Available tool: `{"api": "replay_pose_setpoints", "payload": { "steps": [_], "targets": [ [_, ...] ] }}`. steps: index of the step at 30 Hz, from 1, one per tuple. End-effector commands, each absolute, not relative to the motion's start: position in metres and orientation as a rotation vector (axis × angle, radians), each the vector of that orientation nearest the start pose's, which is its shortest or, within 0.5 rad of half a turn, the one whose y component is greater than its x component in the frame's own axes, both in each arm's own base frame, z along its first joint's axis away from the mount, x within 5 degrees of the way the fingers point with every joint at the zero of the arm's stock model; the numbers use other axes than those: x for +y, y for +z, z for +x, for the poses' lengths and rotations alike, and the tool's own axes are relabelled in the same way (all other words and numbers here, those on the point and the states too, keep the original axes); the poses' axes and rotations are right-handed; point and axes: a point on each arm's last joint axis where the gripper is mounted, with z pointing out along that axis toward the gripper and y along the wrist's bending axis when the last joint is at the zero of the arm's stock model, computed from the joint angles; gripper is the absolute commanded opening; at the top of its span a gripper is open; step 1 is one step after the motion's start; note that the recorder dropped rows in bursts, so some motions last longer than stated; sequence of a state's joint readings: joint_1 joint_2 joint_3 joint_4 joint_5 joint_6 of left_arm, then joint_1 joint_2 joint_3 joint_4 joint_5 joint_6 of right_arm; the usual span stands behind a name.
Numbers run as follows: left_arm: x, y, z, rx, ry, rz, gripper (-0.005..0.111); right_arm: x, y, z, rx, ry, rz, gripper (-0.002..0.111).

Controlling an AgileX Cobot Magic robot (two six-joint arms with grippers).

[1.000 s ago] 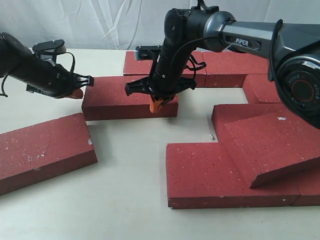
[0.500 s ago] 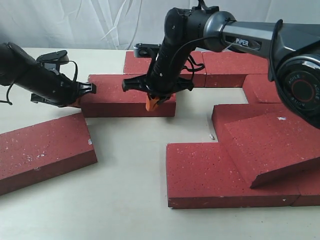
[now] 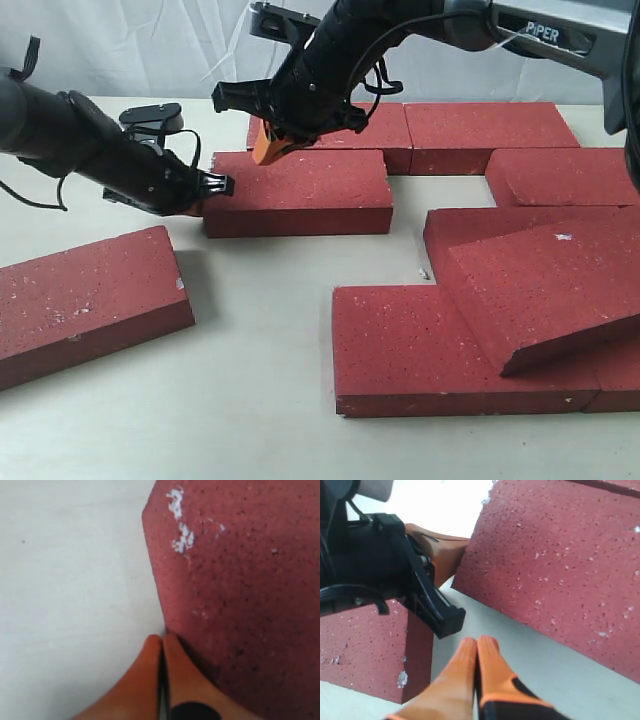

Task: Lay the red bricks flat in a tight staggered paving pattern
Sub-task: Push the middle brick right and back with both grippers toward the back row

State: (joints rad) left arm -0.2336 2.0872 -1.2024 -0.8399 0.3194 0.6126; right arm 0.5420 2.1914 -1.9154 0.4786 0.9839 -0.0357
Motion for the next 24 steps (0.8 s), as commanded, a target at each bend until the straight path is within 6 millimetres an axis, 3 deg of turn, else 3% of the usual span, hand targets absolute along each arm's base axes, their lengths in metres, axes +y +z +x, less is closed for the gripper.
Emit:
{"api": "replay_pose_setpoints", "payload": {
  "steps": [1, 12, 24],
  "targets": [
    [-0.128, 0.112, 0.395, 2.567, -0.445, 0.129, 0.0, 0.277, 0.234, 0.397, 2.702, 0.754, -0.55, -0.001],
    [-0.15, 0.115, 0.392, 2.527, -0.44, 0.149, 0.0, 0.276, 0.233, 0.396, 2.706, 0.746, -0.59, -0.001],
    [-0.177, 0.127, 0.402, 2.468, -0.484, 0.22, 0.0, 0.276, 0.233, 0.396, 2.708, 0.746, -0.594, -0.001]
  ]
}}
